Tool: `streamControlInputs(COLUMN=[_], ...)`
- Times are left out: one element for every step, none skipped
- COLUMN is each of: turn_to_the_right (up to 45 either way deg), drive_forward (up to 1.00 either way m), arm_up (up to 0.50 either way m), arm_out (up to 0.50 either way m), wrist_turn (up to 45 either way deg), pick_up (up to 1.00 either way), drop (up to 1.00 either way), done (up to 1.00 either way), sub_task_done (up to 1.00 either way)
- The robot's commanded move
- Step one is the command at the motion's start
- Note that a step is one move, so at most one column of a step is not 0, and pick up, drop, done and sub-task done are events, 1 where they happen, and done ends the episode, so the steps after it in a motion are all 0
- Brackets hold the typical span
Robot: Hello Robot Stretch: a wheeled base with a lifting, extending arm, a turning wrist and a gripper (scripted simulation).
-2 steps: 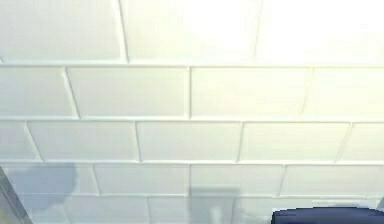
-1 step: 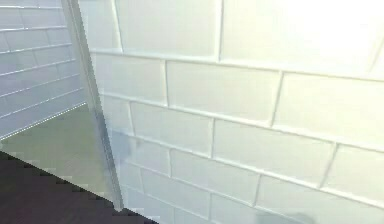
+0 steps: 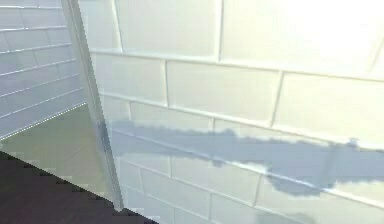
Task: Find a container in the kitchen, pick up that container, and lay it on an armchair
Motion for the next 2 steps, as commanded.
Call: streamControlInputs(turn_to_the_right=[0.0, 0.0], drive_forward=[0.00, 0.00], arm_up=[0.00, 0.00], arm_out=[0.00, 0.00], wrist_turn=[45.0, 27.0], pick_up=[0.00, 0.00], drop=[0.00, 0.00], done=[0.00, 0.00], sub_task_done=[0.00, 0.00])
